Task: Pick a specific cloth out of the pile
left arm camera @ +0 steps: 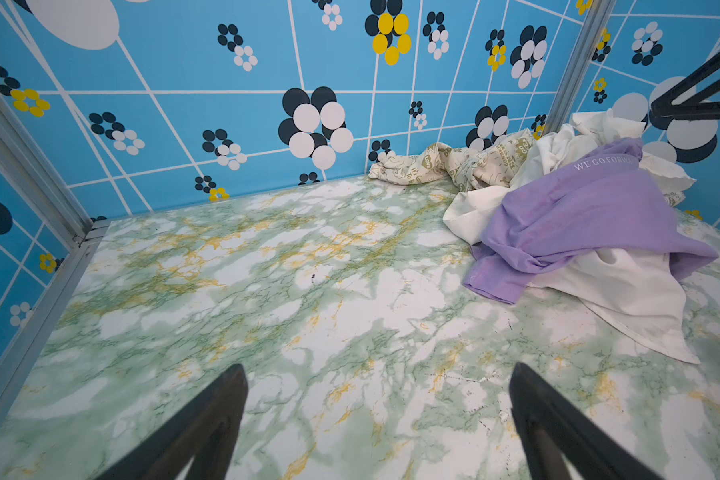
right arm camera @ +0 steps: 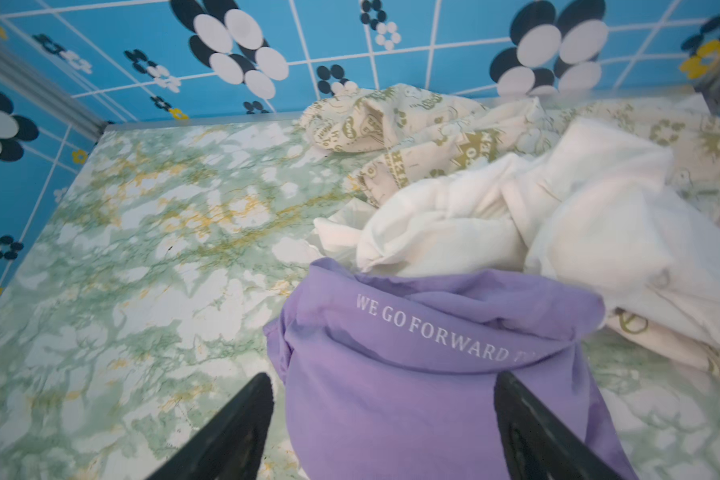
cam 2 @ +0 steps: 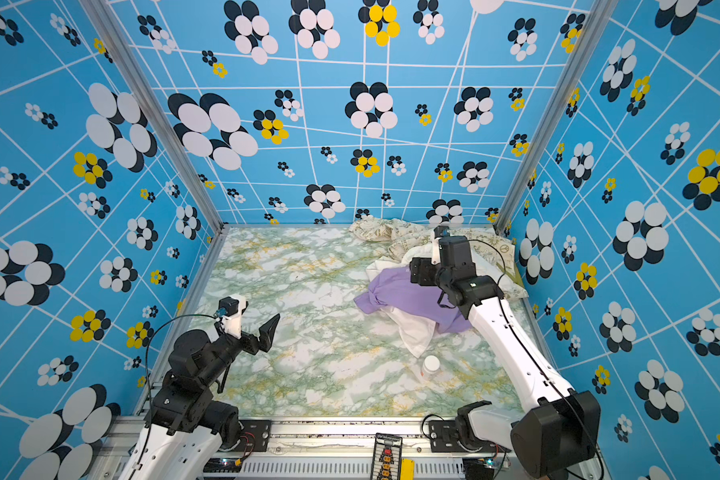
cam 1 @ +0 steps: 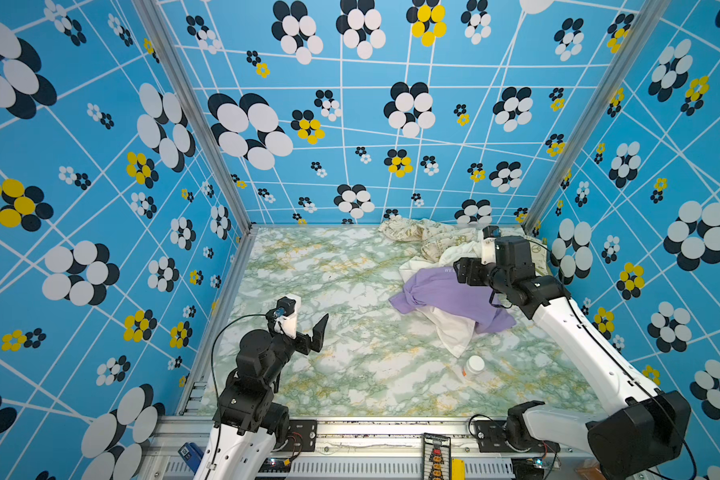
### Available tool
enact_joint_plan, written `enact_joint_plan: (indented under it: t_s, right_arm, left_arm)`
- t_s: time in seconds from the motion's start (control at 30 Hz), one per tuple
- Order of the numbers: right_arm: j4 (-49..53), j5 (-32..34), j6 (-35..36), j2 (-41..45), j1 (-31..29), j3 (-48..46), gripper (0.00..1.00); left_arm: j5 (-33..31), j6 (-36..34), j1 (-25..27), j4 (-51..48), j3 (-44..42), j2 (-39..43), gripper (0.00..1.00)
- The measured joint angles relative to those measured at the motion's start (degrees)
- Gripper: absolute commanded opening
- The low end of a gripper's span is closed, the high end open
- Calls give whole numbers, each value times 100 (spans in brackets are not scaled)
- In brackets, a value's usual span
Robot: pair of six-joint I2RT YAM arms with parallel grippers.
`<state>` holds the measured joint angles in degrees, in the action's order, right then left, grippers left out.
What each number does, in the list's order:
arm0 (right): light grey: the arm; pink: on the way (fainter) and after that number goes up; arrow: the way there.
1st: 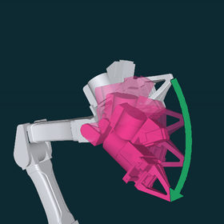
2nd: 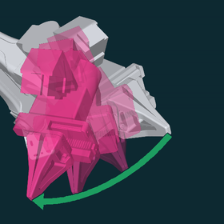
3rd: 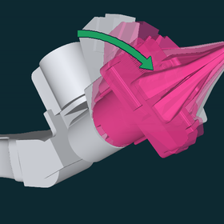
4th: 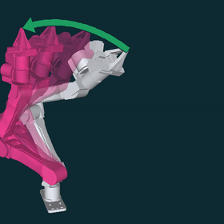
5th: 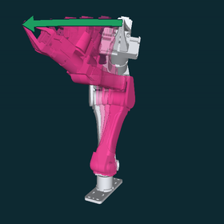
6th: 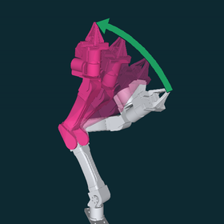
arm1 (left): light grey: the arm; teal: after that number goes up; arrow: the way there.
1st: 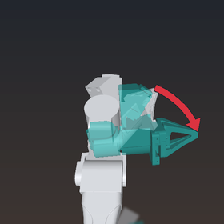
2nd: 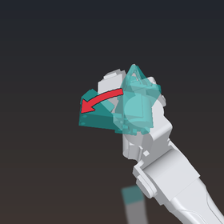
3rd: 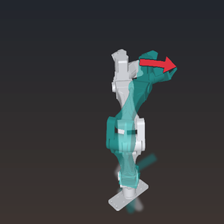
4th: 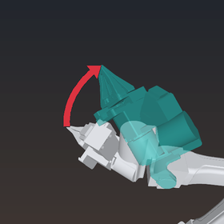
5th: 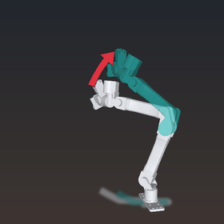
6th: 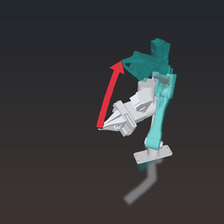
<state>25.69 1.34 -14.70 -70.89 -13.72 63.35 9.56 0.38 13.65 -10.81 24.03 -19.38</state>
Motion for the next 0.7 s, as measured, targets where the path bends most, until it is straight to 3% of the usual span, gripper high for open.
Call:
enact_joint_plan:
  t_s: [0.27,0.7]
  right_arm:
    - [-44,-175,-1360,509,1357,-1193,82]
    - [-245,-925,-2291,682,1478,-2153,62]
  left_arm:
    - [0,0,33,0,0,2,99]
    - [-2,0,33,0,0,2,99]
